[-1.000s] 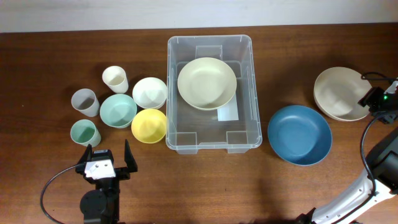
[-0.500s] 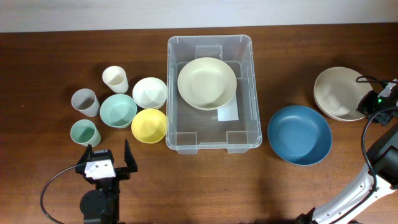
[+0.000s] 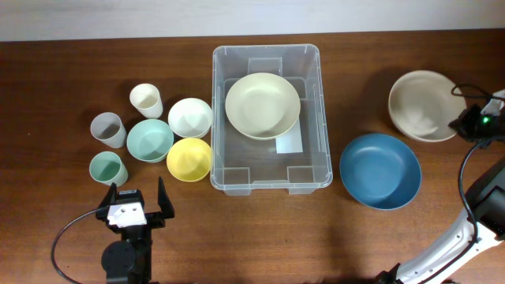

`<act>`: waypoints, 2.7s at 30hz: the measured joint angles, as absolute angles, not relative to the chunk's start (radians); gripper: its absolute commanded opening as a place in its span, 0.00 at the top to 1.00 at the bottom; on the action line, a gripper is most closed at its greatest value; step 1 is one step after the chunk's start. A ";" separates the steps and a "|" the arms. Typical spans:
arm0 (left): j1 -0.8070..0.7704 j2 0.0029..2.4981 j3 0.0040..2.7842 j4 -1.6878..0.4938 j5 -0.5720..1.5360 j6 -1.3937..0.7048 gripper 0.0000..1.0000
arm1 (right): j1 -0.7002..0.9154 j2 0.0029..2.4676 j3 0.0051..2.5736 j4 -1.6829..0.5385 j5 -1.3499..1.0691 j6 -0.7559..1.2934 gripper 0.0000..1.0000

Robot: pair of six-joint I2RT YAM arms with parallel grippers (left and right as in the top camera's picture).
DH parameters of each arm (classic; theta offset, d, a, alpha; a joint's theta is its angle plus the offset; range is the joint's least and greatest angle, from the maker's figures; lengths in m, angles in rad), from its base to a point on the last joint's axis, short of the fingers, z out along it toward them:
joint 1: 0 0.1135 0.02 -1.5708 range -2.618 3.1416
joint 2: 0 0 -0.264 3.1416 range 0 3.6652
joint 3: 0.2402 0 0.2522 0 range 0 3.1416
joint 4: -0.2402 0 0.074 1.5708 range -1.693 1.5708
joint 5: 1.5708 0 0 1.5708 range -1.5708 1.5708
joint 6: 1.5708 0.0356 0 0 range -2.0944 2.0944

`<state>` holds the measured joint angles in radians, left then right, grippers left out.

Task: Pack container
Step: 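Lift the cream plate and carry it over the container, then lower the cream plate onto the bowl in the container, release, then move the right gripper down to the blue plate's rim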

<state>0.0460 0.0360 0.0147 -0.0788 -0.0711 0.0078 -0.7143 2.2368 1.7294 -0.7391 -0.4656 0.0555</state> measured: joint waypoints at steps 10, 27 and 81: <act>0.046 0.036 0.015 -0.079 -0.071 0.008 0.00 | -0.682 2.017 1.776 -0.766 -0.573 0.045 0.96; 0.046 0.036 0.015 -0.079 -0.071 0.008 0.00 | 0.265 1.814 1.803 -0.699 -0.086 0.037 0.96; 0.046 0.036 0.015 -0.079 -0.071 0.008 0.00 | -0.244 1.770 1.505 -1.244 -0.055 0.187 0.96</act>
<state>0.0460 0.0360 0.0147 -0.0788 -0.0711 0.0082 -0.2443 1.7702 1.5051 -1.2438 -0.0551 0.1871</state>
